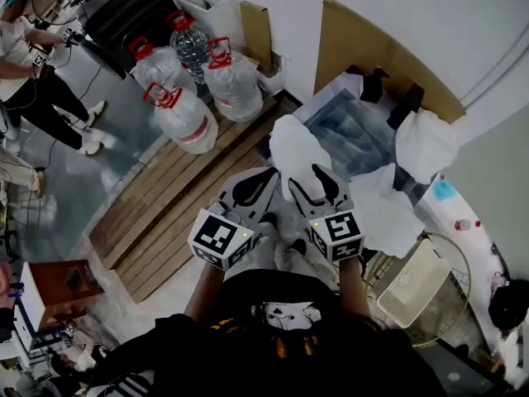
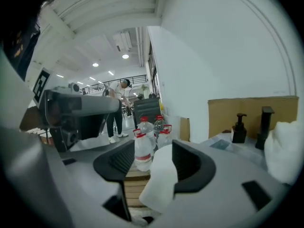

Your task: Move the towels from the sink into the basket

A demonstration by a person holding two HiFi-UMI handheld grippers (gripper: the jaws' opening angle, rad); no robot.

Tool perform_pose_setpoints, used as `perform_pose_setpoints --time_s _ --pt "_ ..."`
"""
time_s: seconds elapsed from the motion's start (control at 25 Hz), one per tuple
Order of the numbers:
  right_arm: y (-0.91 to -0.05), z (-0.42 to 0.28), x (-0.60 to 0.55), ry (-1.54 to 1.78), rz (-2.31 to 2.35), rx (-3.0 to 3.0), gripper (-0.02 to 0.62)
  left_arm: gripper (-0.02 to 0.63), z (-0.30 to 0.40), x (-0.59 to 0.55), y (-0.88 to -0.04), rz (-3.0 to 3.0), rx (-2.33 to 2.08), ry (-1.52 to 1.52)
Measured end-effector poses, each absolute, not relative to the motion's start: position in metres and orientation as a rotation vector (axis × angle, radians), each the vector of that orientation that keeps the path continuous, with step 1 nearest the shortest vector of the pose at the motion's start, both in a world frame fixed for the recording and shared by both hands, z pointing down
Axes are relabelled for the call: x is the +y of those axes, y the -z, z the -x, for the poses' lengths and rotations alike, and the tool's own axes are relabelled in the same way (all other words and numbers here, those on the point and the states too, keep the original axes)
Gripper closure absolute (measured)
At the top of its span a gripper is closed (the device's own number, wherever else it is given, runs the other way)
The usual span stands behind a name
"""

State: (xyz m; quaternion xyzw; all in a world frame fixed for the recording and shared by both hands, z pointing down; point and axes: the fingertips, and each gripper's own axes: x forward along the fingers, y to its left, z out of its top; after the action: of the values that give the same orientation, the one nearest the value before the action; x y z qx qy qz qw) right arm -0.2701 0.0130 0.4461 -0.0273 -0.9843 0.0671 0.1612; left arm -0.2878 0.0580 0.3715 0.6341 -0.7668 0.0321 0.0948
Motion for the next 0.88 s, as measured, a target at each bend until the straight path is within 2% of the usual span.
perform_pose_setpoints --time_s 0.24,0.52,0.76,0.88 --pt "-0.492 0.296 0.008 -0.153 0.067 -2.677 0.275 0.598 0.315 0.045 -0.381 -1.943 -2.196 -0.12" --pt "-0.556 0.334 -0.011 -0.009 -0.056 -2.426 0.224 0.598 0.365 0.025 -0.381 -2.023 -2.126 -0.117" --pt "-0.599 0.338 -0.016 -0.214 -0.187 -2.282 0.237 0.598 0.396 0.013 -0.386 -2.078 -2.057 -0.102" --pt "-0.594 0.339 -0.022 -0.249 -0.219 -2.265 0.365 0.598 0.404 0.006 -0.391 -2.113 -2.008 -0.097"
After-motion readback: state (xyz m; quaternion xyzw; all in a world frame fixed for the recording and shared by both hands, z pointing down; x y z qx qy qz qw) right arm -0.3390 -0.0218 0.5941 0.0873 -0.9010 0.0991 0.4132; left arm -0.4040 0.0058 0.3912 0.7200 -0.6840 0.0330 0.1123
